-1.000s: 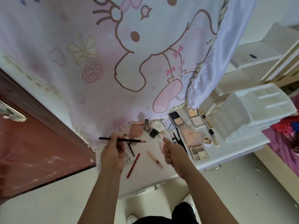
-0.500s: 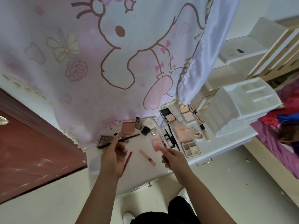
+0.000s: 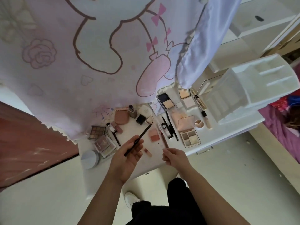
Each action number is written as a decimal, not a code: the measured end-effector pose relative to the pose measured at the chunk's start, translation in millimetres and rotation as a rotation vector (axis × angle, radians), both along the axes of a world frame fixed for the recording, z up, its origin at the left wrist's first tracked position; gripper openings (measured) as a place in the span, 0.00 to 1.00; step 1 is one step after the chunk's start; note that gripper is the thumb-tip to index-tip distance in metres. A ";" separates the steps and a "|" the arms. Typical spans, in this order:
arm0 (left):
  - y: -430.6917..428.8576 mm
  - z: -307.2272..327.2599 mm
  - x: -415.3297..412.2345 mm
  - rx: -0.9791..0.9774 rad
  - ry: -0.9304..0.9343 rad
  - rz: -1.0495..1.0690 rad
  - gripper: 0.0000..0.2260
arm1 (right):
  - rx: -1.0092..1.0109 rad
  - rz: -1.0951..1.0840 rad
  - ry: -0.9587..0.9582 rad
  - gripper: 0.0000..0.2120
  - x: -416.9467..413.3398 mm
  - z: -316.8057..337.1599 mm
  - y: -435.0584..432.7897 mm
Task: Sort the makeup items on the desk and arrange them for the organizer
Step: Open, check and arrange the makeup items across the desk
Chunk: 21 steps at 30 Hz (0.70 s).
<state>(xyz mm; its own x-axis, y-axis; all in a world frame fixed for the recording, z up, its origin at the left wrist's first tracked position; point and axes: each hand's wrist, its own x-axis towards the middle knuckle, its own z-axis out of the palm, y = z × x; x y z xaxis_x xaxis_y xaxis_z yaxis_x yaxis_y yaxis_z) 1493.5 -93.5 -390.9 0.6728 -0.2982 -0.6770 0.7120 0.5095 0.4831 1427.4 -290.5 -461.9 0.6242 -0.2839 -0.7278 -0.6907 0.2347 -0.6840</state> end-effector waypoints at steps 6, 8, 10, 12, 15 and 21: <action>0.7 -20.7 1.8 0.381 -0.099 -0.157 0.11 | -0.340 0.308 0.046 0.12 24.5 -34.8 16.7; 7.6 -28.1 4.0 0.466 -0.121 -0.180 0.12 | -0.387 0.388 0.011 0.14 30.7 -37.3 30.6; 13.6 -33.2 6.2 0.523 -0.120 -0.184 0.13 | -0.410 0.475 -0.037 0.16 34.5 -40.8 44.7; 18.1 -37.9 8.2 0.560 -0.113 -0.166 0.14 | -0.428 0.574 -0.076 0.15 37.7 -42.5 56.3; 23.6 -45.8 12.2 0.576 -0.104 -0.160 0.13 | -0.423 0.671 -0.106 0.12 41.0 -45.4 64.2; 12.2 -62.8 19.8 0.564 -0.047 -0.220 0.12 | -0.448 0.606 -0.051 0.13 33.5 -43.8 28.3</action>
